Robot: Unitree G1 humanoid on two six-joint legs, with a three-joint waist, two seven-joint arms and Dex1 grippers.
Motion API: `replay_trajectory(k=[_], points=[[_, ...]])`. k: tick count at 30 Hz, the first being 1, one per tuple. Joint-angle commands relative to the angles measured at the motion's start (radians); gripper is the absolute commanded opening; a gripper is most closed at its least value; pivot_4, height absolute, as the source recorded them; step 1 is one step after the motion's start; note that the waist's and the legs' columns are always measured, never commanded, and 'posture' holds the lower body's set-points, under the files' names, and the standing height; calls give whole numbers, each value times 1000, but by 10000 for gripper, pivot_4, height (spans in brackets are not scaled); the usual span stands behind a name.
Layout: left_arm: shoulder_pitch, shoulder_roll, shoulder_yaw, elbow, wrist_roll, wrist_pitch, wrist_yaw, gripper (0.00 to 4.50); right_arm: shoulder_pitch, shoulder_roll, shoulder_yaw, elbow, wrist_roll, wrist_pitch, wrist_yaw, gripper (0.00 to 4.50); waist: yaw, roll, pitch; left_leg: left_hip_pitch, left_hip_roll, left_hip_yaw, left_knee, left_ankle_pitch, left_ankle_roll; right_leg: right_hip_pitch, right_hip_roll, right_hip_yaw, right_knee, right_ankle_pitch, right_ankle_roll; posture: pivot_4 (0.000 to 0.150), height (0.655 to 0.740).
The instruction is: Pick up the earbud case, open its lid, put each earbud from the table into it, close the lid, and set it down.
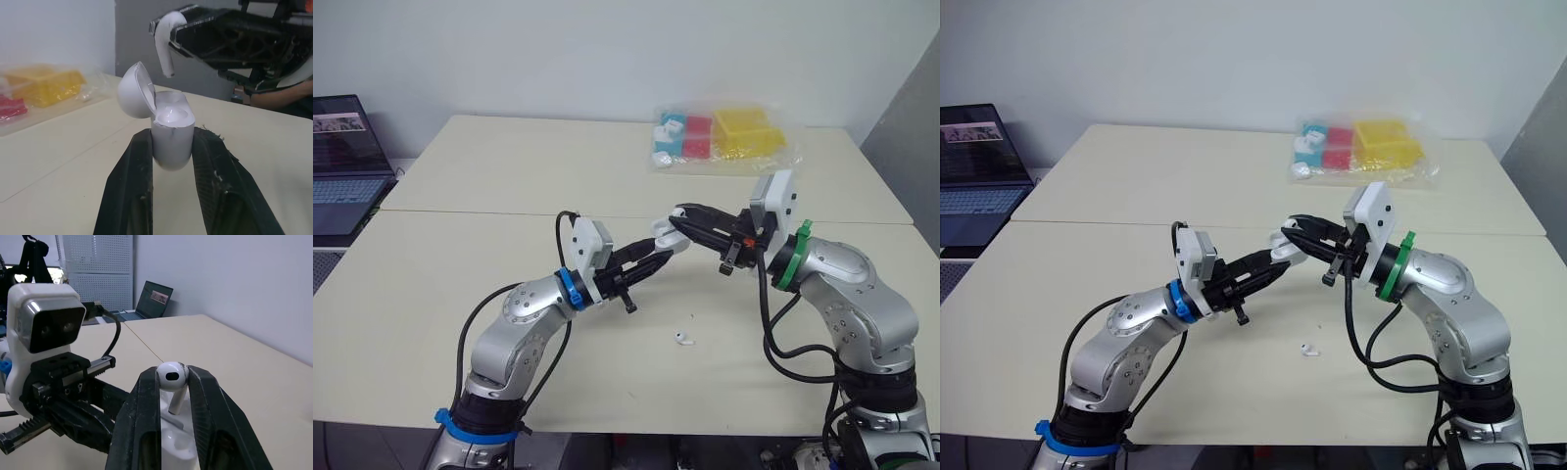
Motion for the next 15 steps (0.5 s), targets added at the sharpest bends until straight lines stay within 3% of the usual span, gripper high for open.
replay_trajectory(k=[1,15], points=[[-19,1,23,-42,-26,1,8,7764,-2,-5,14,1,-14,-54,-3,4479,0,0,0,0,0,0,0,0,0,0,0,0,0,0,0,1500,7400],[-23,7,24,-39,-18,-6,-3,7764,29,-33,45,48,-64,-134,8,4479,0,0,0,0,0,0,0,0,0,0,0,0,0,0,0,1500,7400]])
